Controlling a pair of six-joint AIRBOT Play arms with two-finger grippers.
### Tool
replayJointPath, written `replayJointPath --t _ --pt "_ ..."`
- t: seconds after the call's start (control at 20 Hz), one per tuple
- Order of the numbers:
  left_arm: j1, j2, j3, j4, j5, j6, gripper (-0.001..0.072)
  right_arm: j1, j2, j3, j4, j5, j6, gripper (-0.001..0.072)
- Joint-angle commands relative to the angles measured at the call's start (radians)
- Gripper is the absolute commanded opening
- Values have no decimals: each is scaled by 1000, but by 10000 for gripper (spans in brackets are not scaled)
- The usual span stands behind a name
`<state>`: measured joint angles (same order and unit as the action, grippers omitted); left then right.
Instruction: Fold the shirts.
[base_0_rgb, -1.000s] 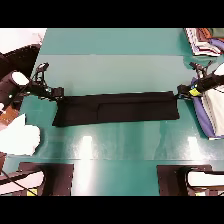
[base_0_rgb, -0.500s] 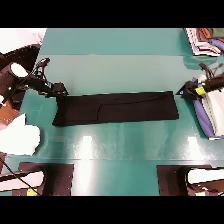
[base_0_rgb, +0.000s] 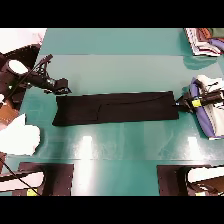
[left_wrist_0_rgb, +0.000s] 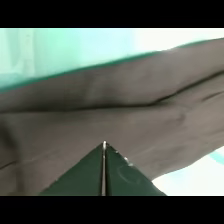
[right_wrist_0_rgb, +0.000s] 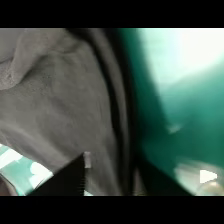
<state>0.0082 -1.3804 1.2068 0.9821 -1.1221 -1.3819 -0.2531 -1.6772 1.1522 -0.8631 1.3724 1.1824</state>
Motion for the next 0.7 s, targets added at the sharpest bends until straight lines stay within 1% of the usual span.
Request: replayJointPath --t 0.0,0.05,0.15,0.25,0.4,0.55,0.65 --pt "-105 -14 -5 -24 94 -39 29 61 -18 13 5 -35 -31 132" --pt "-149 -26 -5 -24 134 -58 29 67 -9 34 5 -21 -39 17" --pt "-240 -67 -3 -25 213 -78 28 67 32 89 8 20 -40 17" --pt "-332 -135 12 -29 281 -78 28 81 90 171 9 77 -30 16" --pt "-441 -260 112 -60 284 -78 28 155 185 294 17 116 50 17" --pt "-520 -367 221 -71 284 -88 28 255 246 403 161 101 60 16" --pt "-550 -417 263 -71 284 -112 28 323 251 471 234 90 67 16"
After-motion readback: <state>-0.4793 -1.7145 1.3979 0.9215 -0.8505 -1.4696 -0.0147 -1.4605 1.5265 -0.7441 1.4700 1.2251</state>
